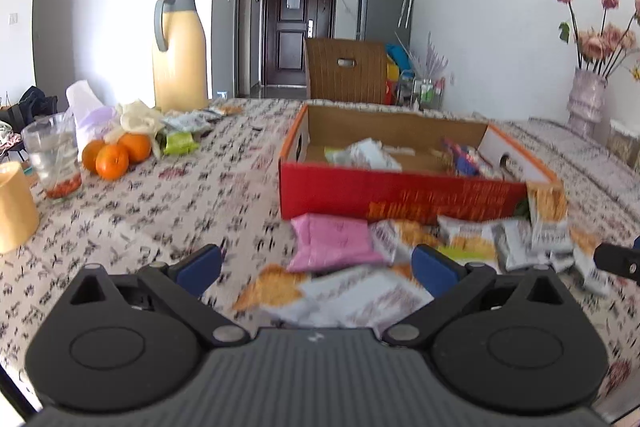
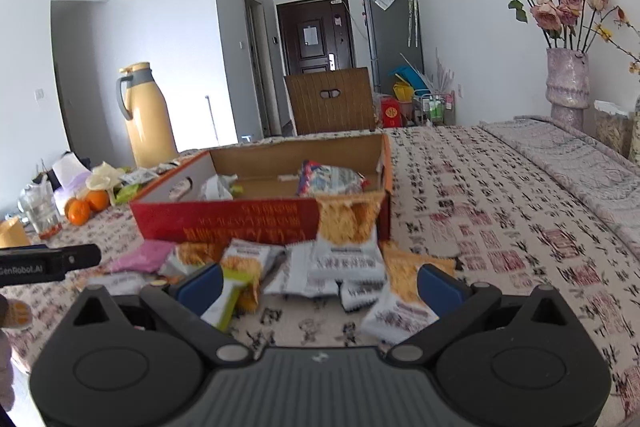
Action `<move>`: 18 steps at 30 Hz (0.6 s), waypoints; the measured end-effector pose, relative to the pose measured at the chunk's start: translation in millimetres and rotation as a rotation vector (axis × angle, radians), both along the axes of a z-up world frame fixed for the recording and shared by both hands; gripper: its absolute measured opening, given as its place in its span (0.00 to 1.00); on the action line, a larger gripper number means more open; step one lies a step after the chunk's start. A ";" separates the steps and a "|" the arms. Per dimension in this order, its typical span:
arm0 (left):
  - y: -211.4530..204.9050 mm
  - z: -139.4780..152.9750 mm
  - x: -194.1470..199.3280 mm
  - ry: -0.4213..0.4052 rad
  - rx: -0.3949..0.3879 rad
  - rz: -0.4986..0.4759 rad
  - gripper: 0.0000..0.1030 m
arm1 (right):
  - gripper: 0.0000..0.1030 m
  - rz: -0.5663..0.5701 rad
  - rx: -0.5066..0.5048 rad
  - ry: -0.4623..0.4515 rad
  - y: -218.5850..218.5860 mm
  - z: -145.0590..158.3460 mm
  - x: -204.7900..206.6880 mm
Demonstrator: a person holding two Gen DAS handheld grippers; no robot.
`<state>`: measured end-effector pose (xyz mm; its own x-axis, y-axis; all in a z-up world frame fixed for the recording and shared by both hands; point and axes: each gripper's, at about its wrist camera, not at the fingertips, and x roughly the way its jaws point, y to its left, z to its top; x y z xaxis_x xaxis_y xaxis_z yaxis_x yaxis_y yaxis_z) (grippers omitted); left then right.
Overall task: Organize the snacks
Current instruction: 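Move both tools back toward the snack pile, then grasp the cracker bag with the right gripper while the left gripper grasps a white packet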
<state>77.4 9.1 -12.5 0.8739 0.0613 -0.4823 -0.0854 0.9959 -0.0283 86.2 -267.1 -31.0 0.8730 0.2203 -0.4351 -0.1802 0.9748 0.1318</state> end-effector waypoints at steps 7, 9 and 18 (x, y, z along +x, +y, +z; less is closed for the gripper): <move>7.5 -7.0 -8.9 -0.003 -0.020 0.001 1.00 | 1.00 -0.053 0.003 0.042 -14.4 -12.7 1.1; 10.2 -7.2 -7.9 -0.003 -0.026 -0.002 1.00 | 1.00 -0.067 0.009 0.047 -18.5 -13.6 3.4; 16.5 -11.5 -4.4 0.012 -0.040 0.011 1.00 | 0.87 -0.164 0.016 0.121 -41.2 -27.0 41.5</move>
<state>72.9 25.6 -24.0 0.8674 0.0517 -0.4949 -0.0972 0.9930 -0.0668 127.6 -308.3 -58.0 0.8394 0.0873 -0.5365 -0.0011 0.9873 0.1589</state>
